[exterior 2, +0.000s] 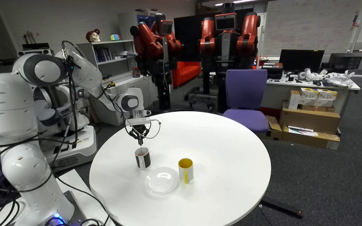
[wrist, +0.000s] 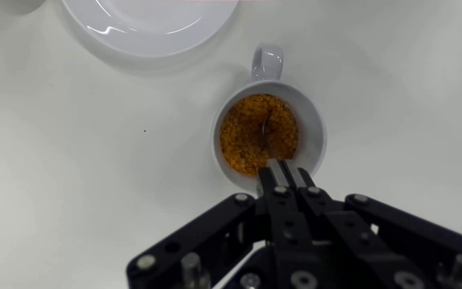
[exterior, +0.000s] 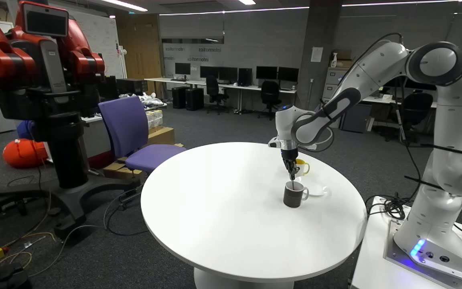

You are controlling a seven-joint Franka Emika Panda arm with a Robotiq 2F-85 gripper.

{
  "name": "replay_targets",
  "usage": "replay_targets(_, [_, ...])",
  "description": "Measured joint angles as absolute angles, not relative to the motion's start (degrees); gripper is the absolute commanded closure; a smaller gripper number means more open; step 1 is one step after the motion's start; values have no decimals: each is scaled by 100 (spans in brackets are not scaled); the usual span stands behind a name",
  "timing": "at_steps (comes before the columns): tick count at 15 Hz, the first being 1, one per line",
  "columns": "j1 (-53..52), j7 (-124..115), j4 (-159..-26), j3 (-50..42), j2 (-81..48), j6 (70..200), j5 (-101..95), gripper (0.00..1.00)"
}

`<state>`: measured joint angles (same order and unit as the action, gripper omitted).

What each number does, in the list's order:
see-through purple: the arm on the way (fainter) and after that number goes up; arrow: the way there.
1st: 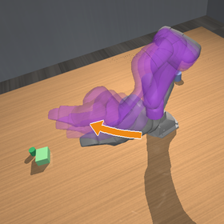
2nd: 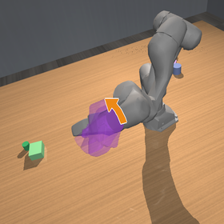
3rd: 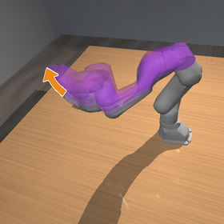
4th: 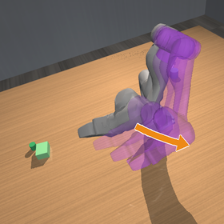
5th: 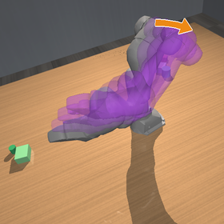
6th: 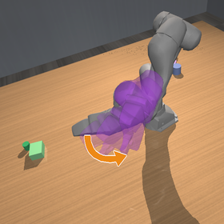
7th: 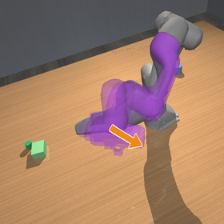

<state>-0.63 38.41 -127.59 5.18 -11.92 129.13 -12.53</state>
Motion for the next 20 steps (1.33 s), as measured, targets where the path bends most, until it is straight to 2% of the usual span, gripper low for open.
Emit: replay_targets(20, [-95, 3911, -12837, 607, -1106, 12872, -1304, 99])
